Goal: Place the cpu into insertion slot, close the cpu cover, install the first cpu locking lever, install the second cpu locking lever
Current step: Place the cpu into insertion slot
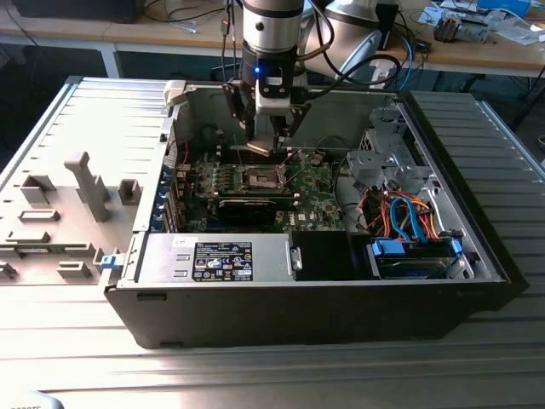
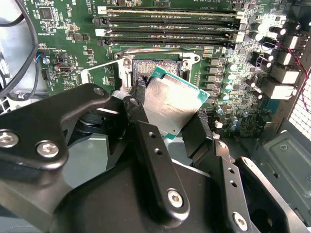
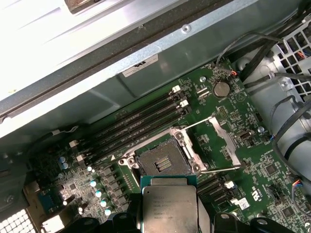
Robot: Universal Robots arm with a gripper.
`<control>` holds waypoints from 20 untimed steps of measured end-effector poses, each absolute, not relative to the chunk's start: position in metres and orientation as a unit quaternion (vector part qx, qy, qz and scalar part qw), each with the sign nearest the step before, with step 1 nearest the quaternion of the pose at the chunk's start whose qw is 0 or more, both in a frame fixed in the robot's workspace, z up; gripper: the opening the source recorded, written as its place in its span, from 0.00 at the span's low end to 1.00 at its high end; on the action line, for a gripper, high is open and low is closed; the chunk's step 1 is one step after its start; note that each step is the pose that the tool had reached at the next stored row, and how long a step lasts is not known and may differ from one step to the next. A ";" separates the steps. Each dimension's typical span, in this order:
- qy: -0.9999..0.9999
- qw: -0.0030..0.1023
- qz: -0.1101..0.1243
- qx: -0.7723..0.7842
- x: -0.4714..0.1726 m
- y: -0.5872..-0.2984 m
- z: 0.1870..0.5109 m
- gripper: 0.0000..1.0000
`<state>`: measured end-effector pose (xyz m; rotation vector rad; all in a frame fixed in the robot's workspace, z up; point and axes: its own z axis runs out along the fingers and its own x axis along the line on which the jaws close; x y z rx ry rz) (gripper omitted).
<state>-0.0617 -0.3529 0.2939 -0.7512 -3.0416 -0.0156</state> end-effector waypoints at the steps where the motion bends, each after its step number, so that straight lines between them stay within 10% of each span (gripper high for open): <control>1: -0.971 0.004 -0.005 -0.240 -0.062 -0.353 0.294 0.55; 20: -0.969 0.004 -0.003 -0.248 -0.062 -0.353 0.294 0.55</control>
